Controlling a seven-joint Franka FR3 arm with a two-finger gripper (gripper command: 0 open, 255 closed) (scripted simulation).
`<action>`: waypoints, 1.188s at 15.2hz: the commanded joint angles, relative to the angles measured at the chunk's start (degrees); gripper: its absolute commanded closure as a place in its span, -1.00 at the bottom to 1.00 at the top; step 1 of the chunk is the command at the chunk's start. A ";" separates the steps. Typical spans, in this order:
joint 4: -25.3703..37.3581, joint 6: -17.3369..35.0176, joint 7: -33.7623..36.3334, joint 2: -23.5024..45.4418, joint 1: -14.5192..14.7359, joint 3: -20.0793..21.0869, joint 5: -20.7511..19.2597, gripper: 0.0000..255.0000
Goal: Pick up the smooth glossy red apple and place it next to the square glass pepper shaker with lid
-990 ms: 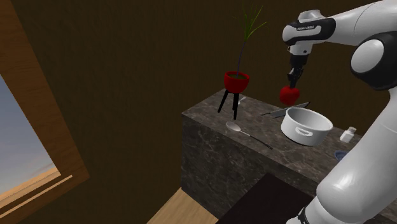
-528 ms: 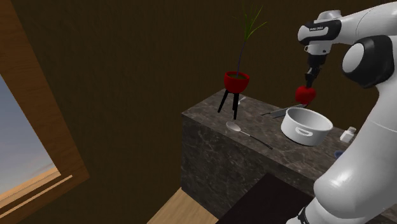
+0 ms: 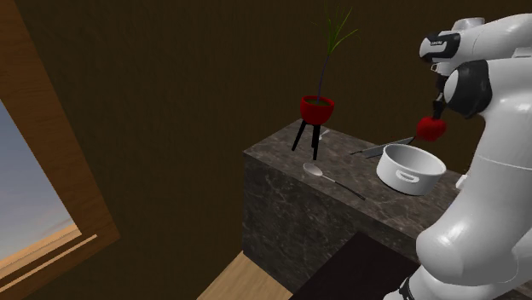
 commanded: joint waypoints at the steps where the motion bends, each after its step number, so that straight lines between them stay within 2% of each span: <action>1: 3.89 -0.71 -3.37 3.31 -3.09 -0.55 2.16 1.00; 6: 16.03 -4.08 -10.39 12.31 -12.23 -0.73 7.64 1.00; 9: 26.99 -7.88 -13.72 19.23 -19.33 0.09 11.24 1.00; 11: 38.76 -12.43 -15.21 25.79 -25.78 1.33 14.09 1.00; 12: 51.33 -17.68 -15.05 32.09 -31.49 2.95 16.23 1.00; 13: 44.50 -14.26 -15.51 29.19 -29.01 2.36 15.13 1.00; 14: 40.76 -12.21 -15.71 27.76 -27.65 1.96 14.65 1.00; 18: 31.33 -6.46 -15.99 24.68 -24.36 1.10 13.54 1.00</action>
